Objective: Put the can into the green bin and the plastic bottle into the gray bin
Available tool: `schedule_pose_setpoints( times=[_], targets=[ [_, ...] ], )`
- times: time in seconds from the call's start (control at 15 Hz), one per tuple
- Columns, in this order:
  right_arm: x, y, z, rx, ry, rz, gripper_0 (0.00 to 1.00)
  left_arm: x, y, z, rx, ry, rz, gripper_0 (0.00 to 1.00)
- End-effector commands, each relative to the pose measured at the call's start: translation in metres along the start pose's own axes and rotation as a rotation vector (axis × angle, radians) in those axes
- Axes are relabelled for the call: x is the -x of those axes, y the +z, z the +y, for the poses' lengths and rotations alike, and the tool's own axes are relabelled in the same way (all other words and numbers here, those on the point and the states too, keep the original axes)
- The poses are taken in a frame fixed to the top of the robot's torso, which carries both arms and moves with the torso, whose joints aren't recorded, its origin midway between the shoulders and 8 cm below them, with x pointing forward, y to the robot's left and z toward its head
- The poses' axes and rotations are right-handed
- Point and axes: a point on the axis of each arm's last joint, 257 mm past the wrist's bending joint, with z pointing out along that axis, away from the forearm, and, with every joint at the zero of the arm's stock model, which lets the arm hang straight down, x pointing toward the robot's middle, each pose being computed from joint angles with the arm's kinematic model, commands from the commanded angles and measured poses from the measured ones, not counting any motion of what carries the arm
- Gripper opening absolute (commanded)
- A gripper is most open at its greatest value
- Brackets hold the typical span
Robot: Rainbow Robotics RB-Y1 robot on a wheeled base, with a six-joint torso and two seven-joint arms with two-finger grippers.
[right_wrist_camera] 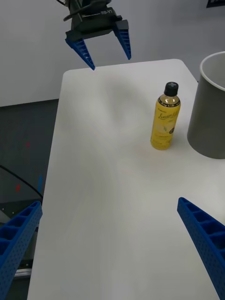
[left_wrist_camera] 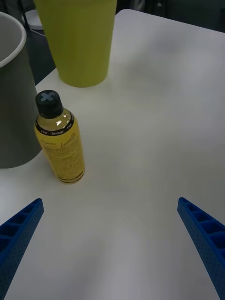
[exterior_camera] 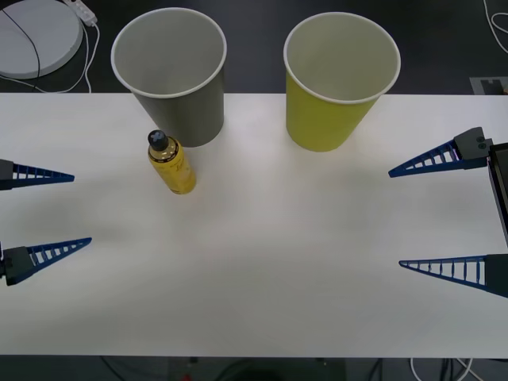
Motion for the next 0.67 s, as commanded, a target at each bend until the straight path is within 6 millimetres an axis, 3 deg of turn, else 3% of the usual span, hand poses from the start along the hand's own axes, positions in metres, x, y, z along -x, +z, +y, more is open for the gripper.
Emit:
schedule_pose_setpoints(
  times=[0.07, 0.67],
  targets=[
    [0.0, 0.0, 0.0, 0.0, 0.0, 0.0, 1.0, -0.011, 0.005, 0.01, 0.056, -0.028, 0.006, 1.0],
    [0.0, 0.0, 0.0, 0.0, 0.0, 0.0, 1.0, -0.033, 0.023, 0.022, 0.19, -0.068, -0.006, 1.0]
  ],
)
